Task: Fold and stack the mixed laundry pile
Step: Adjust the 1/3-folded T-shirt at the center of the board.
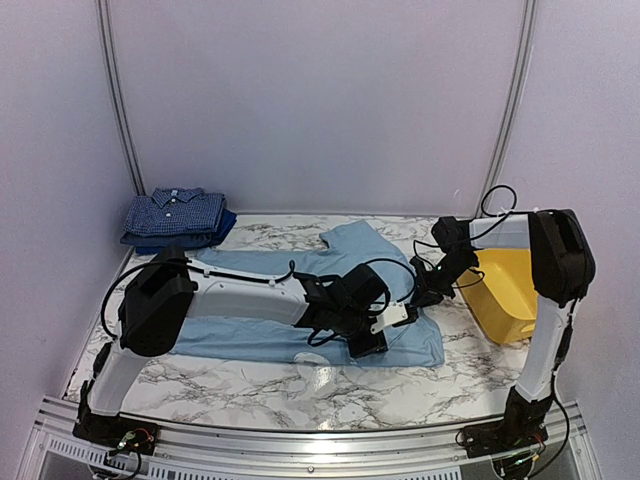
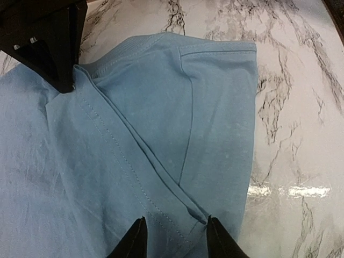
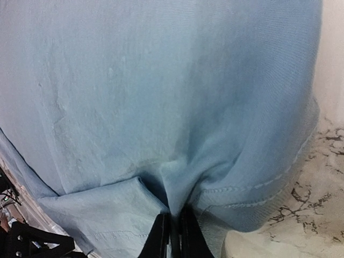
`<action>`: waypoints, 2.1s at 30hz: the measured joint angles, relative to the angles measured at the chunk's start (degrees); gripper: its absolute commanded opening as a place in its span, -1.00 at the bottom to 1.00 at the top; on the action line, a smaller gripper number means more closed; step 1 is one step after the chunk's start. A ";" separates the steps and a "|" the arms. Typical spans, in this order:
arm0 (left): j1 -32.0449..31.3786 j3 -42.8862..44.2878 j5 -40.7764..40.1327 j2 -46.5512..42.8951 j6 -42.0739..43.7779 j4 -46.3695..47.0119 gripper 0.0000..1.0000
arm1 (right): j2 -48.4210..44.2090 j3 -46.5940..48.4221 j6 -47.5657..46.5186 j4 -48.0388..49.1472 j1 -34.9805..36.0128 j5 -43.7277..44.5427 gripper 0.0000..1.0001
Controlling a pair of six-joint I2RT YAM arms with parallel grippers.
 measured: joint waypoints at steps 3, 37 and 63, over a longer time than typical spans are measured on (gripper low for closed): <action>0.00 1.03 -0.35 0.13 -0.09 0.00 -0.22 | 0.00 0.04 0.15 -0.33 0.00 0.02 -0.76; 3.02 -4.13 2.62 -1.55 -4.55 3.82 -1.00 | -0.02 3.65 0.20 -4.46 -0.28 -0.02 -0.72; 6.97 -10.58 4.31 -6.51 -11.15 10.21 -1.00 | -1.42 6.36 2.03 -4.81 -0.31 -1.60 -1.00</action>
